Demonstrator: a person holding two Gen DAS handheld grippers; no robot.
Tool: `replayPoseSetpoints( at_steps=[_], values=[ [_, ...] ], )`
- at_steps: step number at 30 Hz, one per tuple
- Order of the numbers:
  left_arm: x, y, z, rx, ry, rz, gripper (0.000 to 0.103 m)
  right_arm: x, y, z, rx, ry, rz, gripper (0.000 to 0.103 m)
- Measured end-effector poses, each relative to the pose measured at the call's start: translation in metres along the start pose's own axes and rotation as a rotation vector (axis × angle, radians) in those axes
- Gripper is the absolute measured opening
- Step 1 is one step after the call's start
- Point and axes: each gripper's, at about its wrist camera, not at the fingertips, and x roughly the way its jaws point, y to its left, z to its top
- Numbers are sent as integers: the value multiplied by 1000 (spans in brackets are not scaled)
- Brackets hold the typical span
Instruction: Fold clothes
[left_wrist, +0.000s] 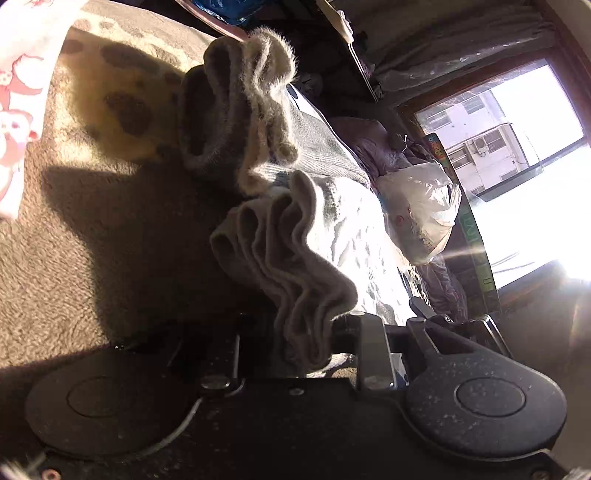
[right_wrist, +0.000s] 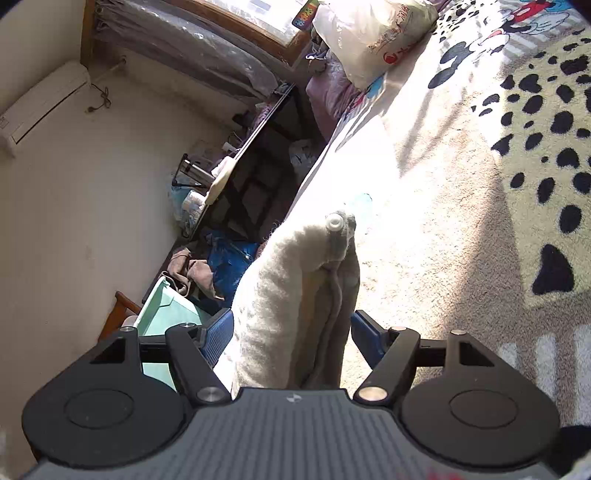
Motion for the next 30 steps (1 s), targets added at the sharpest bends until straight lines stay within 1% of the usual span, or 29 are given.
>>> replayPoseSetpoints(
  at_steps=[1,2,4,6,7,10,13,19,22,26,30],
  values=[
    [-2,-2,2,8,-2,-10,27,6,-9,-5,25,15,-32,71],
    [-2,-2,2,11,-4,-6,27,7,-14,-11,36,18,-31,71],
    [1,4,0,0,1,9,27,7,-16,-21,11,0,1,70],
    [0,4,1,12,0,9,27,14,-17,-23,-8,-1,16,64],
    [-1,5,2,15,-3,11,26,18,-18,-24,-2,5,15,57],
    [-1,15,9,-16,-9,7,25,33,-18,-23,-14,26,14,49],
    [-2,20,16,-20,-29,7,25,49,-9,-23,-38,51,24,48],
    [-10,43,36,-105,-98,-8,24,84,12,-28,-51,84,40,48],
    [-15,55,48,-154,-137,-18,24,104,25,-32,-45,97,65,48],
    [-15,57,49,-139,-109,-44,23,116,37,-41,-41,92,75,48],
    [-11,57,49,-134,-6,-92,24,104,33,-40,-26,55,68,48]
  ],
)
